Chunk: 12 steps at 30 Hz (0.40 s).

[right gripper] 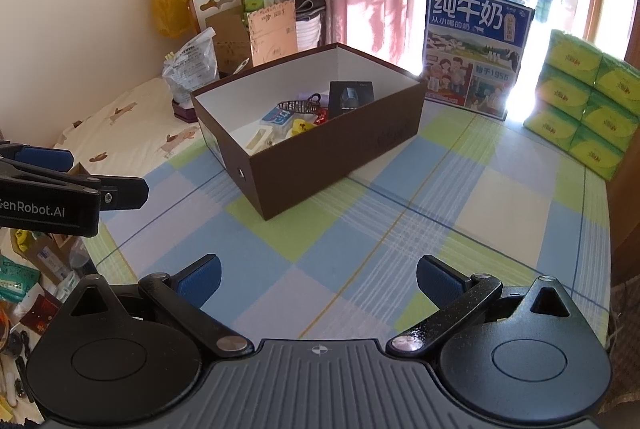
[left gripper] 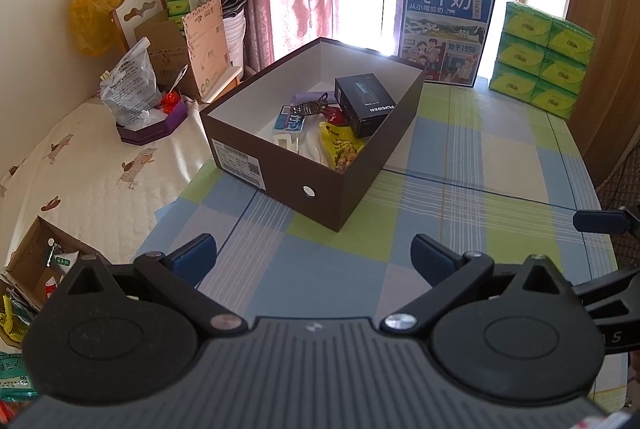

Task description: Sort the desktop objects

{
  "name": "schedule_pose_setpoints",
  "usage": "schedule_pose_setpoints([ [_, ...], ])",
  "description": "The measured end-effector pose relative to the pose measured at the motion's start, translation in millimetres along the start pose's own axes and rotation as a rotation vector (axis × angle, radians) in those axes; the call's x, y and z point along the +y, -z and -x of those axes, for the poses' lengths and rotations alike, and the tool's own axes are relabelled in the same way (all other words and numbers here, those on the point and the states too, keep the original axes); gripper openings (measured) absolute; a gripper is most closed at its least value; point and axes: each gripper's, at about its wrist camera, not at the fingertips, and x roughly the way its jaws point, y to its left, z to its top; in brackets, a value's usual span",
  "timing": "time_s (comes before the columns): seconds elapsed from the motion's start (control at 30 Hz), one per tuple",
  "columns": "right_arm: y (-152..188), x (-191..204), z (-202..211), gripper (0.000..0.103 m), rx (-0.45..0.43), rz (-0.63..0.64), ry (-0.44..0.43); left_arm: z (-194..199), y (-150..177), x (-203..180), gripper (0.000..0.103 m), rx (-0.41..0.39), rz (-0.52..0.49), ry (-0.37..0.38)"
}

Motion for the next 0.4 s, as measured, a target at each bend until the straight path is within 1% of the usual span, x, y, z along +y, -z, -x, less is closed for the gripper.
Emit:
schedule_pose_setpoints([
  [0.2,3.2,-1.0,0.2,0.101,0.009,-0.001,-0.001,0.0,6.0,-6.7,0.102,0.008,0.006,0.001],
  [0.4,3.1,-1.3,-0.2,0.101,0.010,0.001,-0.004,-1.1,5.3,-7.3,0.102,0.003,0.002,-0.002],
])
